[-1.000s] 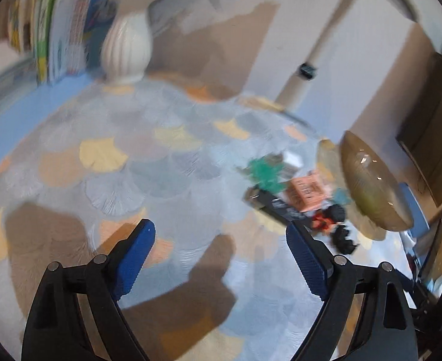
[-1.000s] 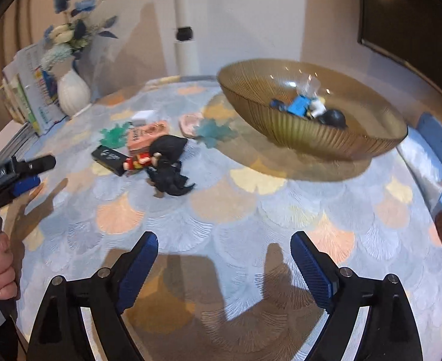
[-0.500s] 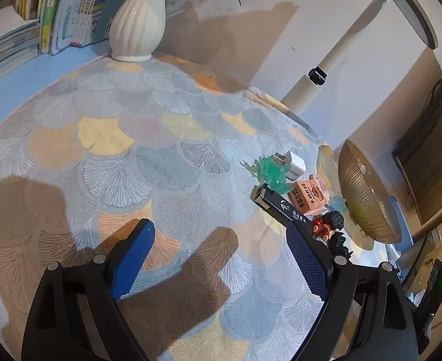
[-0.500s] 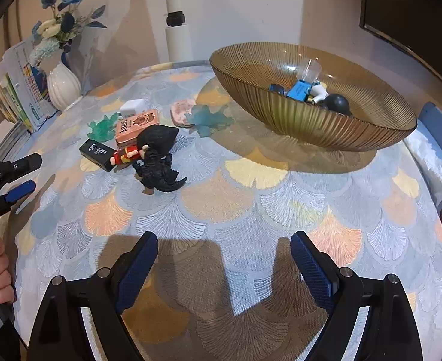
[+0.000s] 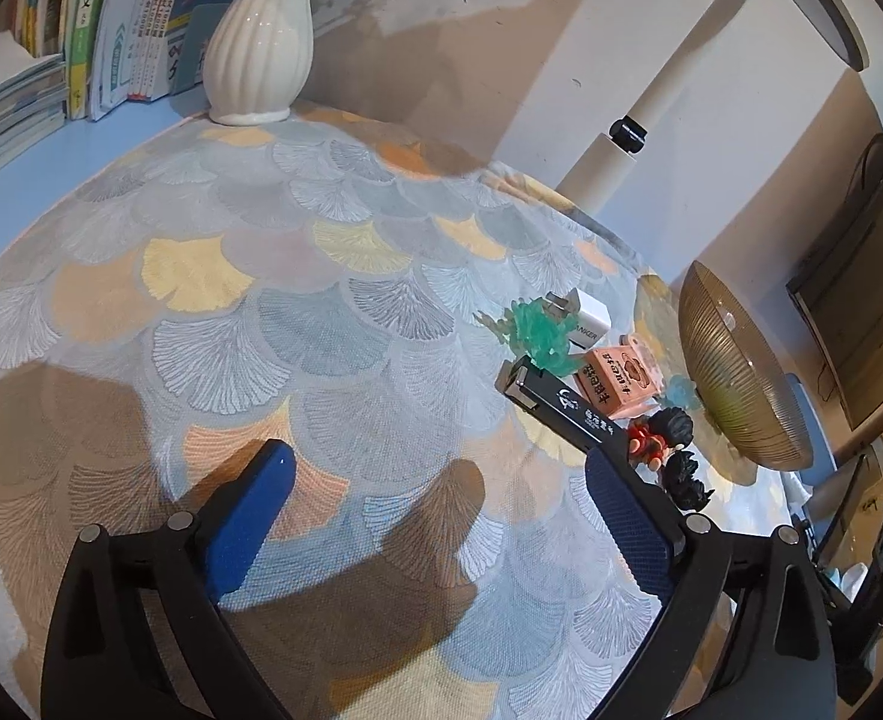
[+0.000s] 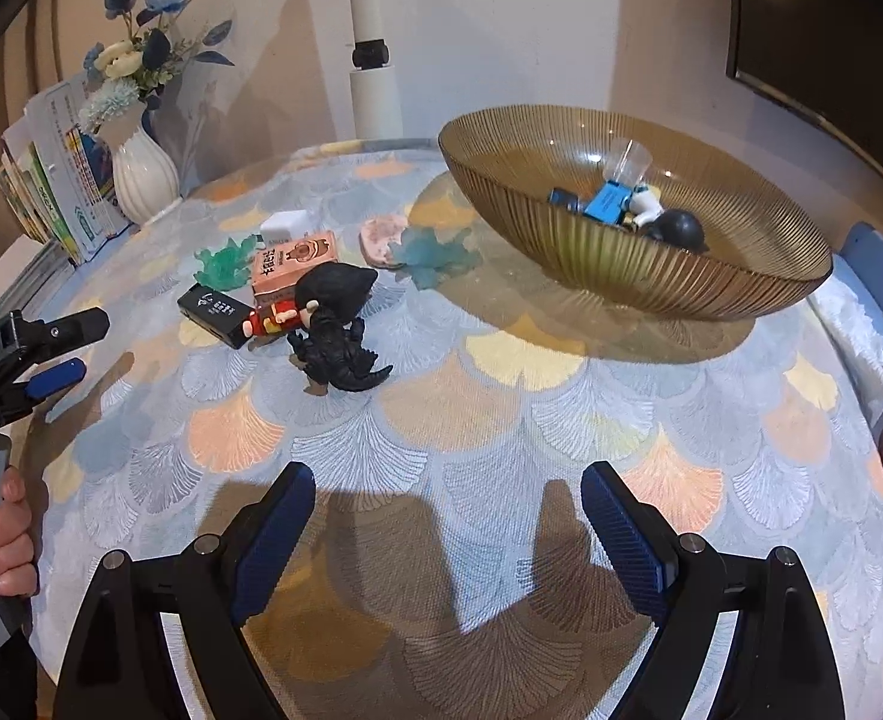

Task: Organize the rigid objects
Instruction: 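Move both tools back toward the remaining items on the table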

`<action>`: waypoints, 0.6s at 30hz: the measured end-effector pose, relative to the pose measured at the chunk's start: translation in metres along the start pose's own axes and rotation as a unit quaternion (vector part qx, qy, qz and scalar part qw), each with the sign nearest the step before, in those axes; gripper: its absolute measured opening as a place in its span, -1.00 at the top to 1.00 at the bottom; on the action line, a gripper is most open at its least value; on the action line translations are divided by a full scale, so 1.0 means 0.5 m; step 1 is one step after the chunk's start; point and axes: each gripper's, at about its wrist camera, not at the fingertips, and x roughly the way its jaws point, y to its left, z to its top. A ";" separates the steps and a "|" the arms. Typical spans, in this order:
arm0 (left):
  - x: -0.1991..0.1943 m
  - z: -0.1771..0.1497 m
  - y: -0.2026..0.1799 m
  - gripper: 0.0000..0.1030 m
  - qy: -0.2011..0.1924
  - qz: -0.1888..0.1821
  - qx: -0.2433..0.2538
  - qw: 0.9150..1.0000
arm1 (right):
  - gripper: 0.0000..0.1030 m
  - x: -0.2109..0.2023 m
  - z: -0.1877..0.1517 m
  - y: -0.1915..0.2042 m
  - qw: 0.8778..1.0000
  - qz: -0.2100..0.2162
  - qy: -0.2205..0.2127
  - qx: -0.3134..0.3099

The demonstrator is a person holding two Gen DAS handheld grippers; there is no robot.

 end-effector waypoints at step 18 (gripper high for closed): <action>0.021 -0.006 -0.069 -0.98 0.020 0.056 0.011 0.998 | -0.77 0.020 0.004 -0.006 0.999 0.017 0.028 0.007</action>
